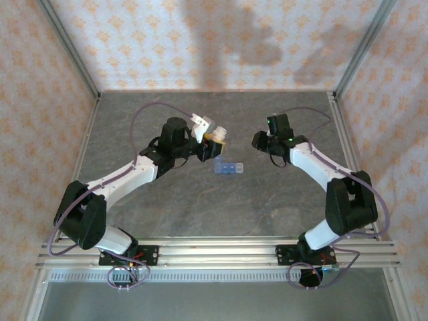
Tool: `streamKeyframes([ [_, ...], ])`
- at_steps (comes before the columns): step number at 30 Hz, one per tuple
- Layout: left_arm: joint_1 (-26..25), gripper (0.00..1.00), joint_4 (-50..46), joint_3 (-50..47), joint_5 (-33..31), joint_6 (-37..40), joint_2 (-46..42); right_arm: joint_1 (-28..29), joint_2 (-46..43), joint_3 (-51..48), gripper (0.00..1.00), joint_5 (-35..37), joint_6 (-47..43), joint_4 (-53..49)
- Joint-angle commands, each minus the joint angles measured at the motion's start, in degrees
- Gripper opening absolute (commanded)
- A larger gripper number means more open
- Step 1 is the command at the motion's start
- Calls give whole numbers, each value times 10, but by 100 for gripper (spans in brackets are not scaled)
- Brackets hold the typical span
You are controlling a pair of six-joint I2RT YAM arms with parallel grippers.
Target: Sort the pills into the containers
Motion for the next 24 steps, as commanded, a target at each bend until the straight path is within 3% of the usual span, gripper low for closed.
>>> streamKeyframes([
  [1, 5, 0, -29, -13, -42, 14, 4, 6, 20, -11, 32, 125, 20, -16],
  [9, 5, 0, -85, -10, -86, 16, 31, 37, 73, -35, 32, 235, 61, -19],
  [16, 4, 0, -98, -13, -98, 17, 43, 46, 108, -49, 38, 225, 89, -7],
  [22, 3, 0, -104, -11, -99, 16, 45, 46, 126, -47, 50, 205, 100, -12],
  [24, 4, 0, -113, -8, -97, 20, 45, 46, 122, -50, 61, 200, 100, -11],
])
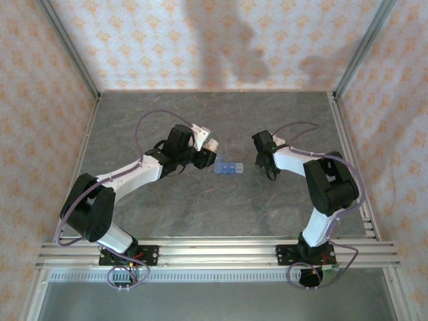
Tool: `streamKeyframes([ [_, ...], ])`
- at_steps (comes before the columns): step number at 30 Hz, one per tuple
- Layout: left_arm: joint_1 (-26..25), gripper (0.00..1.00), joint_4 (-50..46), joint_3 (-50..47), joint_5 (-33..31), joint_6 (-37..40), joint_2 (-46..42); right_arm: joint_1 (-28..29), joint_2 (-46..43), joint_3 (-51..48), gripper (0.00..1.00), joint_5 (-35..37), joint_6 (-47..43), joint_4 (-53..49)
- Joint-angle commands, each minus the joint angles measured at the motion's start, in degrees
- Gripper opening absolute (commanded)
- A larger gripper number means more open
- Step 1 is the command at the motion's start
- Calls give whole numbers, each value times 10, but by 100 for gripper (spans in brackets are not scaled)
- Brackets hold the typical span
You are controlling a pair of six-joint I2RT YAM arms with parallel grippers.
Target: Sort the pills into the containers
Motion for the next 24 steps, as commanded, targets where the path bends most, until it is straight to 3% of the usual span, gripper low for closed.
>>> streamKeyframes([
  [1, 4, 0, -26, 6, -9, 18, 4, 3, 2, -11, 67, 4, 12, -5],
  [4, 4, 0, -47, 12, -12, 27, 0, 2, -24, -16, 74, -1, 10, -6],
  [10, 3, 0, -126, 37, -19, 73, -7, 7, -133, -46, 74, -12, 15, 14],
  [13, 3, 0, -169, 55, -19, 101, 3, 9, -169, -49, 74, -65, -16, 30],
  [20, 3, 0, -213, 78, -18, 133, 31, 15, -166, -28, 74, -184, -63, 29],
  [24, 4, 0, -231, 88, -17, 154, 42, 19, -142, -22, 74, -212, -69, 44],
])
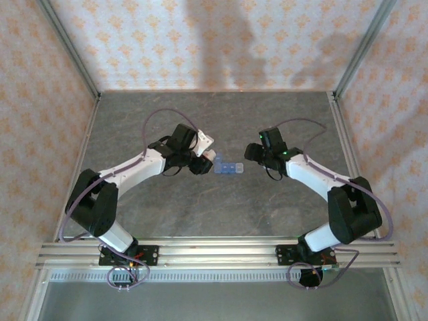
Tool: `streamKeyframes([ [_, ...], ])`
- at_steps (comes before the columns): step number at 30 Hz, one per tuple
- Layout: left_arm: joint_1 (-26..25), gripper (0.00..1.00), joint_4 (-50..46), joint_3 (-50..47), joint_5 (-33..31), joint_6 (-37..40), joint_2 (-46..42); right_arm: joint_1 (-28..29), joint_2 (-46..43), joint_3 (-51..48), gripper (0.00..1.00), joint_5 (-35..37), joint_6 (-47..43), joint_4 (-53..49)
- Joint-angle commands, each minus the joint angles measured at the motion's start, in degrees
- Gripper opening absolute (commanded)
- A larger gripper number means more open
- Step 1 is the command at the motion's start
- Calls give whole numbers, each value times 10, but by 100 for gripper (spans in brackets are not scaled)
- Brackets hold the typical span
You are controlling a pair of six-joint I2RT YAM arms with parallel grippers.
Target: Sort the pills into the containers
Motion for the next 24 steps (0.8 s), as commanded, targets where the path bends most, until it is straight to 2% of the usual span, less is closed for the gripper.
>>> streamKeyframes([
  [1, 4, 0, -37, 24, -10, 37, 11, 7, 28, 19, 73, -40, -17, 14],
  [14, 2, 0, -39, 22, 12, 51, 42, 23, 109, 38, 72, -59, -15, 24],
  [24, -7, 0, -61, 51, 12, 55, 81, 29, 121, 53, 71, -72, -19, 23],
])
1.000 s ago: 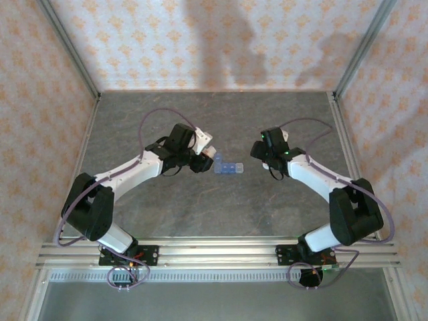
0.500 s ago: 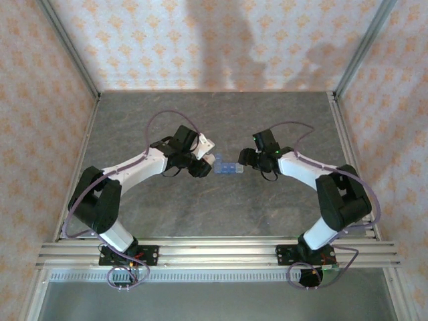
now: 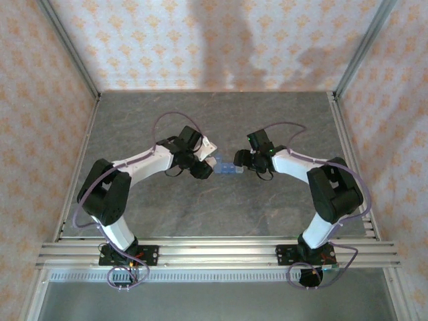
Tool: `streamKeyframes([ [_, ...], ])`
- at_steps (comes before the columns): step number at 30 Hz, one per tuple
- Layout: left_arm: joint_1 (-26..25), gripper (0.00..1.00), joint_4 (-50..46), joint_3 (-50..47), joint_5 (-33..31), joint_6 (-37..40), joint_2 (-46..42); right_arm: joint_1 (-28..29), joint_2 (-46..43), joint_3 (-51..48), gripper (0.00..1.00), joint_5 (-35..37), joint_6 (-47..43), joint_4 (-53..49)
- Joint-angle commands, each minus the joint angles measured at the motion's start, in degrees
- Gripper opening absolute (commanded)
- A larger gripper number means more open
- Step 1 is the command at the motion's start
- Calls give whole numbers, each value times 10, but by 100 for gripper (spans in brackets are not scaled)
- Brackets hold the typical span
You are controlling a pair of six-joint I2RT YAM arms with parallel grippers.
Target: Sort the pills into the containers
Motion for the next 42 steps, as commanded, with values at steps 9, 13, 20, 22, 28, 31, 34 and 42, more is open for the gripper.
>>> streamKeyframes([
  [9, -14, 0, -45, 51, 0, 28, 38, 9, 13, 20, 70, -8, -15, 3],
  [13, -18, 0, -58, 60, -7, 36, 47, 10, 16, 16, 70, -8, -16, 6],
  [20, -22, 0, -73, 70, -17, 44, 58, 12, 19, 11, 70, -12, -14, 10],
  [22, -25, 0, -78, 75, -20, 47, 63, 12, 21, 10, 69, -13, -15, 10],
  [28, -29, 0, -95, 90, -31, 50, 75, 13, 23, 8, 69, -14, -15, 11],
  [31, -30, 0, -104, 96, -37, 50, 82, 13, 24, 7, 69, -13, -17, 11],
  [34, -32, 0, -112, 102, -41, 51, 88, 13, 25, 6, 69, -13, -17, 11],
  [42, -34, 0, -123, 111, -51, 51, 95, 13, 30, 3, 68, -12, -17, 12],
])
